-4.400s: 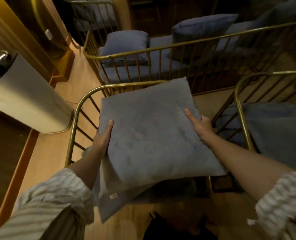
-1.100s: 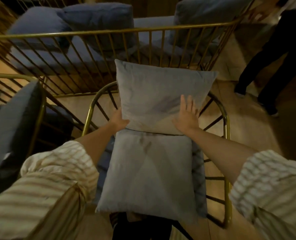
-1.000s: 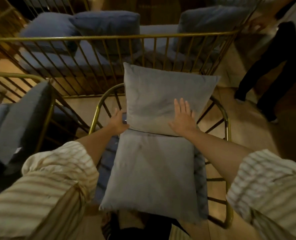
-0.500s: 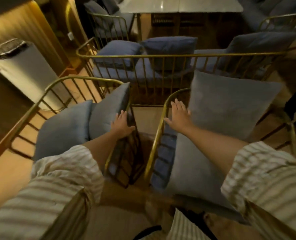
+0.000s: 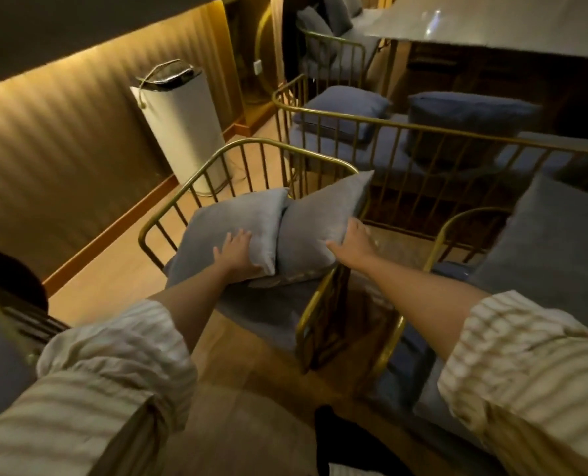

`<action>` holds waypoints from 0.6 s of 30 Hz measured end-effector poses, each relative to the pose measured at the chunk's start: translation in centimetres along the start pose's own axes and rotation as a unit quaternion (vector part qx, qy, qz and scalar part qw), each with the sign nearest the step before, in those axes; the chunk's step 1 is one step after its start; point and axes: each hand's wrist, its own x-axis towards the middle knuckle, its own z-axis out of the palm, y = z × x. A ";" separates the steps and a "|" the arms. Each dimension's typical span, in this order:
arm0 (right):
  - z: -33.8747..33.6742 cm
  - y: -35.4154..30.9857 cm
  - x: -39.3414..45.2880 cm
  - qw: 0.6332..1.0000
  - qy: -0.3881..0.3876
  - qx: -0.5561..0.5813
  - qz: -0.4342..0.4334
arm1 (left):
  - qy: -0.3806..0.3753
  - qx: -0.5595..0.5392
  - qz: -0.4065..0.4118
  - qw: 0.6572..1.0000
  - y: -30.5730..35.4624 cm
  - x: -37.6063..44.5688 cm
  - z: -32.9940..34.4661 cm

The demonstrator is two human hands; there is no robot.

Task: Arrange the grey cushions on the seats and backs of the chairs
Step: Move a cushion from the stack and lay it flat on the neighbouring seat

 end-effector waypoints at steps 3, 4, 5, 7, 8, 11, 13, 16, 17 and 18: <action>2.3 -2.0 2.6 1.000 -0.010 0.007 0.015 | 0.002 0.001 -0.015 1.000 -3.4 0.9 0.3; 3.1 -2.6 3.6 1.000 -0.014 0.012 0.010 | 0.001 0.001 -0.025 1.000 -4.4 1.5 0.5; 3.9 -3.1 4.7 1.000 -0.021 0.016 0.005 | 0.001 -0.002 -0.036 0.999 -5.4 2.3 0.5; 5.4 -4.0 6.6 0.999 -0.041 0.022 -0.004 | 0.002 -0.003 -0.055 0.999 -7.0 3.7 0.6; 6.1 -4.5 7.8 0.998 -0.052 0.026 -0.006 | 0.002 -0.003 -0.062 0.998 -7.8 4.7 0.5; 7.8 -6.0 10.9 0.996 -0.082 0.045 0.006 | -0.018 -0.007 -0.088 0.996 -9.8 7.5 0.2; 9.0 -7.0 12.7 0.993 -0.103 0.056 0.017 | -0.030 -0.012 -0.104 0.994 -11.0 9.2 0.0; 11.0 -8.5 15.5 0.989 -0.128 0.070 0.038 | -0.040 -0.030 -0.119 0.992 -12.8 11.7 -0.1; 11.6 -8.9 16.1 0.987 -0.138 0.070 0.045 | -0.046 -0.036 -0.122 0.991 -13.5 12.2 0.0; 12.4 -9.5 16.9 0.985 -0.149 0.066 0.054 | -0.055 -0.044 -0.127 0.989 -14.5 13.0 0.3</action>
